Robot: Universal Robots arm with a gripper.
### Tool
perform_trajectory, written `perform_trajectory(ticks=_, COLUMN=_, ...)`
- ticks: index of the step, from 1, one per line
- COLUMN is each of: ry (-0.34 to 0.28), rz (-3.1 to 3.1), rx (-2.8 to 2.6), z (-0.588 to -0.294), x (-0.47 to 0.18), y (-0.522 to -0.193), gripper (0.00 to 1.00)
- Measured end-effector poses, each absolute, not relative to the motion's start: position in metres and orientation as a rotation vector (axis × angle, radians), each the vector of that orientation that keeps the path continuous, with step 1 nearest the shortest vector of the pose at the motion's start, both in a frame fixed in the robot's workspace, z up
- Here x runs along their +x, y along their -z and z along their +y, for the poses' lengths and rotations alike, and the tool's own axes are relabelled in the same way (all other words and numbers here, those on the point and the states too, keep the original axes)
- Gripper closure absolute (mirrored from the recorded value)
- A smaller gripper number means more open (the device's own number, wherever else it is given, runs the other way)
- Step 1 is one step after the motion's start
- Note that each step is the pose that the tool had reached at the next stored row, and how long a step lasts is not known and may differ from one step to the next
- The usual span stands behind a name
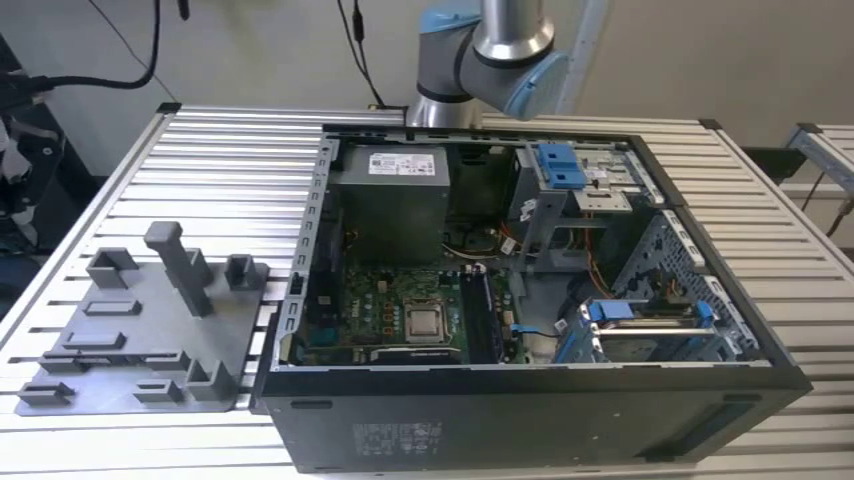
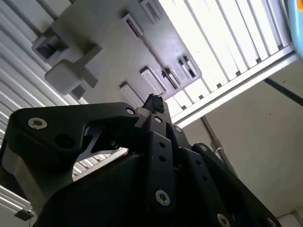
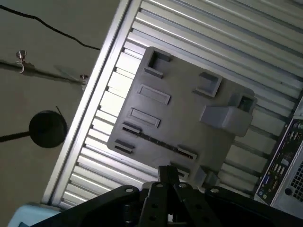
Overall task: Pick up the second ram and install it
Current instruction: 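Pick up the second ram and move it above second insertion slot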
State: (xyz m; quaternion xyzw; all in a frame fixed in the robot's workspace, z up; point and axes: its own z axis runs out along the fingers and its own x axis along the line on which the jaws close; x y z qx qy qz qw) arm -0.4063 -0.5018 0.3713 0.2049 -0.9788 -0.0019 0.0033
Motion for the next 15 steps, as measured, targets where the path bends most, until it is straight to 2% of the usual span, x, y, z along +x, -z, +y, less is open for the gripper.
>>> perform_trajectory(ticks=15, ry=0.005, rz=-2.952, rx=1.053, z=-0.5019, x=-0.4062, y=-0.3714, gripper=0.89)
